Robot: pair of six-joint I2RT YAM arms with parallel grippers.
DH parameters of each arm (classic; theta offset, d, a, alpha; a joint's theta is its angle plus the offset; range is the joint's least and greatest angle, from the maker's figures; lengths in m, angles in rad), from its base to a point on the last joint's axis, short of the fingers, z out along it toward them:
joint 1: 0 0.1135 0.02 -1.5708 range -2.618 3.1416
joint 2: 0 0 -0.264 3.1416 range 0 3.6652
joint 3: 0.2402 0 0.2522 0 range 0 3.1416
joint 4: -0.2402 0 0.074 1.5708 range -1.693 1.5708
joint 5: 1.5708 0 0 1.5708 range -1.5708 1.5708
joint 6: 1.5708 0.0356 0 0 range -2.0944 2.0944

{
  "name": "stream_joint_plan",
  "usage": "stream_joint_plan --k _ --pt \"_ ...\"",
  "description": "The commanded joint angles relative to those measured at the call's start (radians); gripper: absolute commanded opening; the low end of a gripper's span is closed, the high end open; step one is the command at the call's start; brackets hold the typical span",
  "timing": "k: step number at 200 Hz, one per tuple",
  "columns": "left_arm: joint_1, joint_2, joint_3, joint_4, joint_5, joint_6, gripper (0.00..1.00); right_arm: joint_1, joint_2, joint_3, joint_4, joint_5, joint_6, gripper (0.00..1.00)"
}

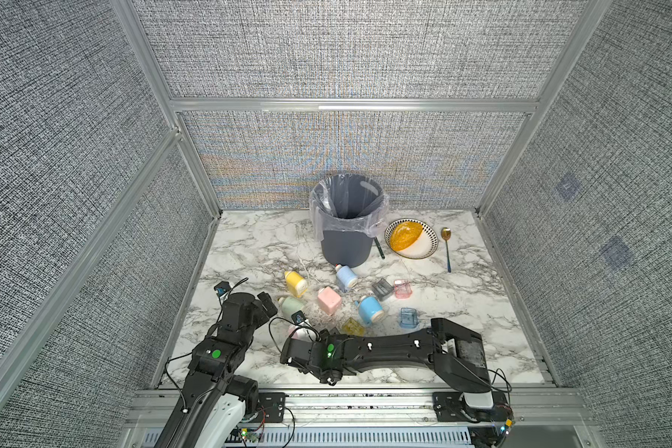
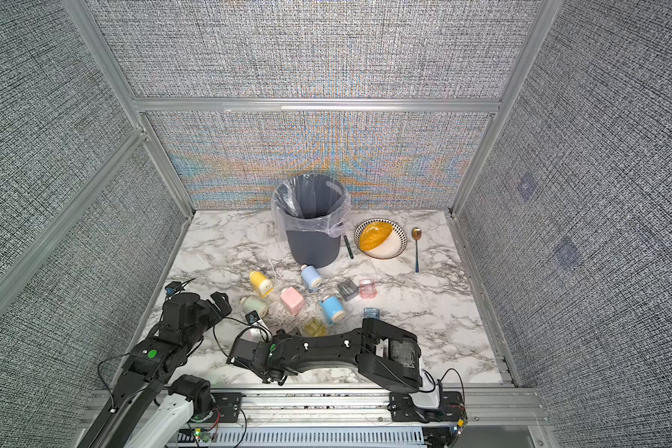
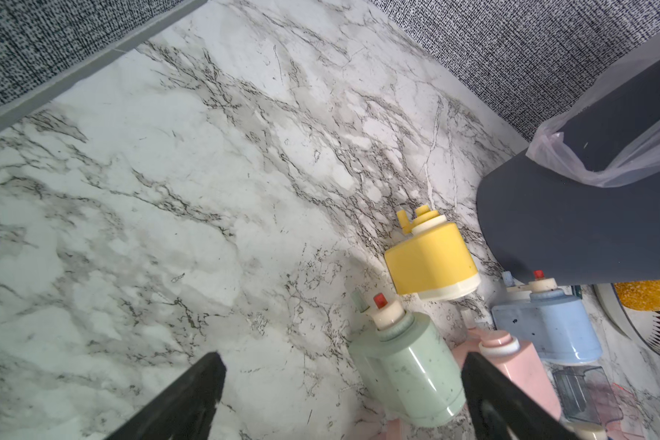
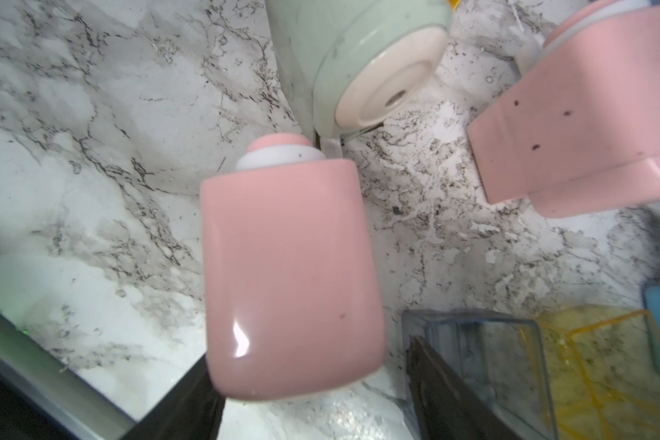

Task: Take out the pencil sharpener tray and clean the shavings
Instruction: Pick up the pencil sharpener from the center of the board.

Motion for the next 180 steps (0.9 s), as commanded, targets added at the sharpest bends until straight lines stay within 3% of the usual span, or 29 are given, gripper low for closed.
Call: stream_joint_plan --k 1,64,84,122,180 --pt "0.003 -0.002 0.002 0.022 0.013 0.009 1.0 -0.001 -0.012 -0.01 0.06 0.011 -0.055 0.75" --pt "0.005 0.011 -0.004 0.039 0.038 0.015 1.0 -0.031 -0.017 -0.056 0.182 -0.053 -0.193 0.78" --pt "0.005 0.015 -0.011 0.052 0.055 0.013 1.0 -0.035 -0.034 -0.087 0.223 -0.059 -0.228 0.69" --pt "0.006 0.022 -0.013 0.063 0.087 0.011 1.0 -0.039 -0.073 -0.138 0.295 -0.078 -0.286 0.4" --pt "0.006 0.019 0.024 0.06 0.194 0.033 1.0 -0.039 -0.185 -0.179 0.278 -0.094 -0.348 0.34"
